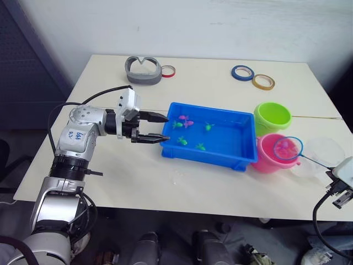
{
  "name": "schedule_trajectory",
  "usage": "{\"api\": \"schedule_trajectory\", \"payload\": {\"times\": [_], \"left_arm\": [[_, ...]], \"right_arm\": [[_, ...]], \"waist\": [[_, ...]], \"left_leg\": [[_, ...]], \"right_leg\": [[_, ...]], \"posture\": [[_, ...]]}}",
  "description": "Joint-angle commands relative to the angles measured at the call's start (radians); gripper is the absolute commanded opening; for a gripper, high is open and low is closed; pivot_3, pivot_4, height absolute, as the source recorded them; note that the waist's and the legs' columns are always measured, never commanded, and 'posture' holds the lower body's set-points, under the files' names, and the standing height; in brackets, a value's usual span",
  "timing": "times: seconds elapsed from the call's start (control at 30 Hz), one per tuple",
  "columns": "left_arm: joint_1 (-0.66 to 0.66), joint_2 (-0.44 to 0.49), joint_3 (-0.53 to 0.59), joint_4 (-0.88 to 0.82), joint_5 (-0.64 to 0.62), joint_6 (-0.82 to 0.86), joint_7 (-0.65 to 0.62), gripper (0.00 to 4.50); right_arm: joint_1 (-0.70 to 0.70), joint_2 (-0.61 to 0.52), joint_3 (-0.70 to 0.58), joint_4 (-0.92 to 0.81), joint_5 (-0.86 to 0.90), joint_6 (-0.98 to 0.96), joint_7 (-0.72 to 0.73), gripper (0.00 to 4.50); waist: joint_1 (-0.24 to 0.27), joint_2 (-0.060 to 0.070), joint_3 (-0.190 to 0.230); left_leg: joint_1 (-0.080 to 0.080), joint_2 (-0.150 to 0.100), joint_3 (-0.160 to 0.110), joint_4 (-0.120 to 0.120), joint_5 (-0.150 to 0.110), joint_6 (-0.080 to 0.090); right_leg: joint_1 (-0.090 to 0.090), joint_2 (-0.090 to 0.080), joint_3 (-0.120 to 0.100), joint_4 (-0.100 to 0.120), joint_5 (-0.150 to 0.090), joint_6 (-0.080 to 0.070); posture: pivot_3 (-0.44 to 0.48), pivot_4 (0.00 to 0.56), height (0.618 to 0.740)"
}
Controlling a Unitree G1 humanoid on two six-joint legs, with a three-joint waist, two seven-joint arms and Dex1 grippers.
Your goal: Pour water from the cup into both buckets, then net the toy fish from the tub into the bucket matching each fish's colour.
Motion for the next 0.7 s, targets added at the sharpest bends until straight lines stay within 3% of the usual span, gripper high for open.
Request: {"api": "schedule_trajectory", "payload": {"times": [0.03, 0.3, 0.6, 0.7], "left_arm": [[-0.032, -0.008, 0.012, 0.001, 0.002, -0.019, -0.009, 3.29], [-0.028, -0.023, 0.020, -0.010, 0.000, -0.022, -0.009, 3.29], [-0.019, -0.020, 0.023, -0.017, 0.000, -0.019, -0.006, 3.29], [-0.017, -0.019, 0.024, -0.019, 0.000, -0.018, -0.005, 3.29]], "right_arm": [[0.013, 0.012, 0.003, 0.032, -0.136, -0.174, -0.069, 0.00], [0.081, 0.027, 0.033, 0.151, -0.422, -0.493, -0.228, 0.00], [0.099, 0.060, 0.024, 0.223, -0.693, -0.695, -0.486, 0.00], [0.081, 0.058, 0.025, 0.229, -0.717, -0.711, -0.510, 0.00]], "waist": [[0.001, 0.000, 0.000], [0.001, 0.000, 0.000], [0.000, 0.000, 0.000], [-0.002, 0.000, 0.000]], "left_leg": [[0.000, 0.000, 0.000, 0.000, 0.000, 0.000], [0.001, 0.000, 0.000, 0.000, 0.000, 0.000], [0.006, 0.000, 0.006, -0.001, 0.000, 0.000], [0.008, 0.000, 0.008, -0.002, 0.000, 0.000]], "right_leg": [[0.000, 0.000, 0.000, 0.000, 0.000, 0.000], [0.000, 0.001, 0.000, 0.001, 0.000, 0.000], [0.003, 0.004, 0.001, 0.001, 0.000, 0.000], [0.003, 0.005, 0.002, 0.002, 0.000, 0.000]], "posture": [[0.000, 0.150, 0.740], [0.000, 0.150, 0.740], [0.000, 0.150, 0.740], [0.000, 0.150, 0.740]]}}
